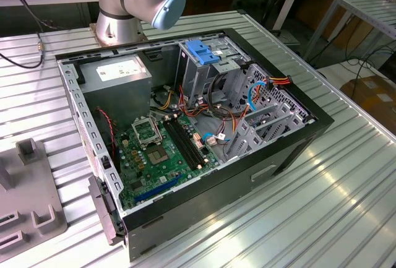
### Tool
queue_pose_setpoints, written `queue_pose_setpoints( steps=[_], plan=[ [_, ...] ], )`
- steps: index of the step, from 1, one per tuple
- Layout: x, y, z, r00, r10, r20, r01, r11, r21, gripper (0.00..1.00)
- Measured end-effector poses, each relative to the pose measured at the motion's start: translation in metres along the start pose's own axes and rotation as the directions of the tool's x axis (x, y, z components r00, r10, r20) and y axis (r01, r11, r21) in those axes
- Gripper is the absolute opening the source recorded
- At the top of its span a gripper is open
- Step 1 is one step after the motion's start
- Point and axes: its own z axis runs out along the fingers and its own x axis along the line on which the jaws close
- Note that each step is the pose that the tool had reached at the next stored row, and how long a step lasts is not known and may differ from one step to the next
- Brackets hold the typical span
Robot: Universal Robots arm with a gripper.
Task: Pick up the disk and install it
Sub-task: 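Pick up the disk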
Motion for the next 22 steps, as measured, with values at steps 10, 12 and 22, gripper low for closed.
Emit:
queue_pose_setpoints(
  steps=[10, 12, 22],
  plan=[
    [-0.0017, -0.0001, 0.0097, 0.9997, -0.026, 0.0014, 0.026, 0.9997, 0.0025, 0.57],
    [-0.0023, -0.0001, 0.0108, 0.9996, -0.027, 0.0016, 0.027, 0.9996, 0.0028, 0.57],
    [-0.0055, 0.0048, 0.0263, 0.9994, -0.035, 0.0033, 0.035, 0.9992, 0.0165, 0.57]
  ],
)
